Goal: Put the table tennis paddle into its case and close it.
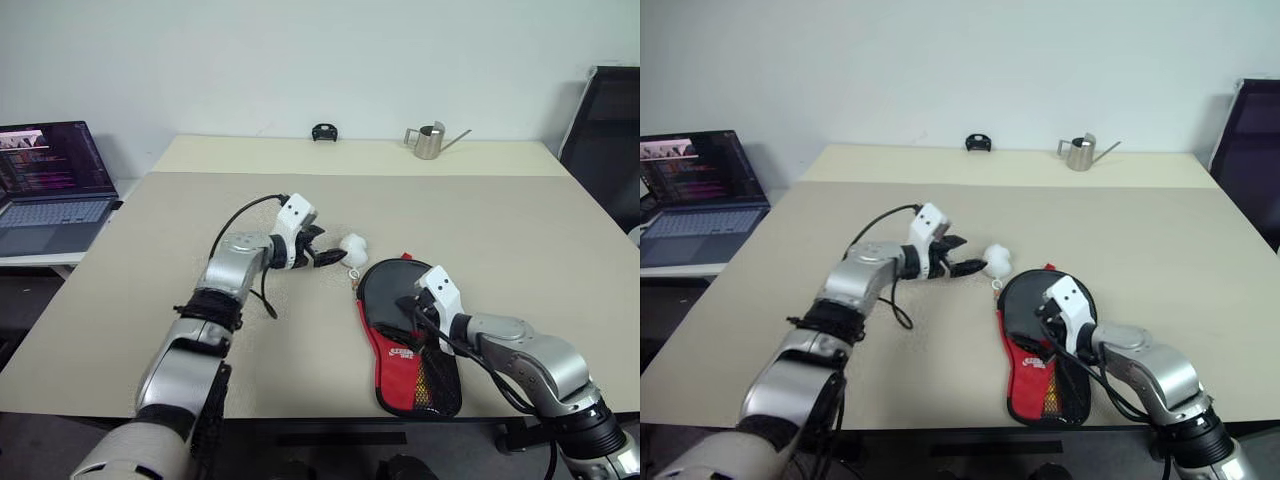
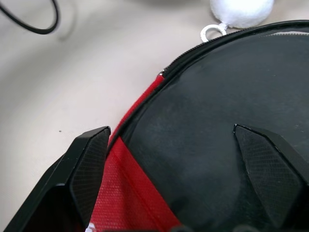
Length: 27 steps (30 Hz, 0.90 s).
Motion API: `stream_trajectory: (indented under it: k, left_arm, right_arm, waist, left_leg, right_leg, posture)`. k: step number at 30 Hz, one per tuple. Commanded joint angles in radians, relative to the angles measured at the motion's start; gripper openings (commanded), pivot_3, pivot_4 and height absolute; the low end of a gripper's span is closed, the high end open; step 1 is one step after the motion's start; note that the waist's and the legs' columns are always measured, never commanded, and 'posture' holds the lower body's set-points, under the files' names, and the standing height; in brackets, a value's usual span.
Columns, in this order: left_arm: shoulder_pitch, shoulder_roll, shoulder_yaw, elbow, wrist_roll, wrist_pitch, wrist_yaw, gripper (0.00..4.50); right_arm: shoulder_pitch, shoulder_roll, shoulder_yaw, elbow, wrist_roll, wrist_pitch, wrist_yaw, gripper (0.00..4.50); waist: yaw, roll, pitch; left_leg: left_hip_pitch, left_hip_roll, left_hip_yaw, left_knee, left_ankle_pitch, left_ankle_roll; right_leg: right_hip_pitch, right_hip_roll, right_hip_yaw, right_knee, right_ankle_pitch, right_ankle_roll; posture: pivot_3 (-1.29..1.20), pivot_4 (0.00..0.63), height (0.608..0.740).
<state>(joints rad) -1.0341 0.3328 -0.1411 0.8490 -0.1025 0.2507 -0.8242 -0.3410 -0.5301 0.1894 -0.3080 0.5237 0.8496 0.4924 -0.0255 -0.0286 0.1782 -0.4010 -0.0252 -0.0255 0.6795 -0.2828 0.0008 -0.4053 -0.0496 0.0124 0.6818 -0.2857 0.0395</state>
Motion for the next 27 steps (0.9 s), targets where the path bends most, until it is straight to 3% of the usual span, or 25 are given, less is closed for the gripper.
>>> stream_trajectory:
  k: [1,8,22,25,27]
  left_arm:
    - [-0.111,-0.056,0.014,0.188,0.04,-0.092,0.045,4.48]
    - [-0.216,-0.158,0.049,0.423,0.081,-0.133,0.107,4.48]
    - [-0.194,-0.234,0.087,0.496,0.157,-0.118,0.213,4.48]
    - [-0.185,-0.25,0.097,0.497,0.159,-0.114,0.216,3.94]
    - [-0.181,-0.254,0.107,0.498,0.16,-0.109,0.21,3.3]
  right_arm:
    - [-0.011,0.02,-0.015,-0.029,-0.012,0.003,-0.002,4.5]
    - [-0.016,0.065,-0.014,-0.029,-0.04,0.009,-0.012,4.5]
    - [0.012,0.13,-0.045,-0.039,-0.076,0.006,-0.078,4.5]
    - [0.015,0.132,-0.055,-0.041,-0.082,0.005,-0.09,4.5]
    - [0.017,0.132,-0.058,-0.044,-0.082,0.007,-0.093,4.5]
  waist:
    - [0.0,0.0,0.0]
    - [-0.002,0.0,0.0]
    - [0.0,-0.001,0.0]
    - [0.0,-0.001,0.0]
    - [0.0,-0.001,0.0]
  left_leg:
    - [0.0,0.0,0.0,0.0,0.0,0.0]
    - [0.0,-0.001,0.0,0.0,0.0,0.0]
    - [0.0,-0.001,0.0,0.0,0.0,0.0]
    - [0.0,-0.002,0.0,0.0,0.0,0.0]
    - [0.0,-0.002,0.0,0.0,0.0,0.0]
  right_leg:
    - [0.0,0.0,0.0,0.0,0.0,0.0]
    - [0.0,0.0,-0.002,0.0,0.0,0.0]
    - [-0.001,0.0,-0.001,0.001,0.0,0.0]
    - [-0.001,0.0,-0.001,0.002,0.0,0.0]
    - [-0.001,0.0,-0.001,0.002,0.0,0.0]
  posture:
    - [0.0,0.15,0.74]
    - [0.0,0.15,0.74]
    - [0.0,0.15,0.74]
    - [0.0,0.15,0.74]
    - [0.0,0.15,0.74]
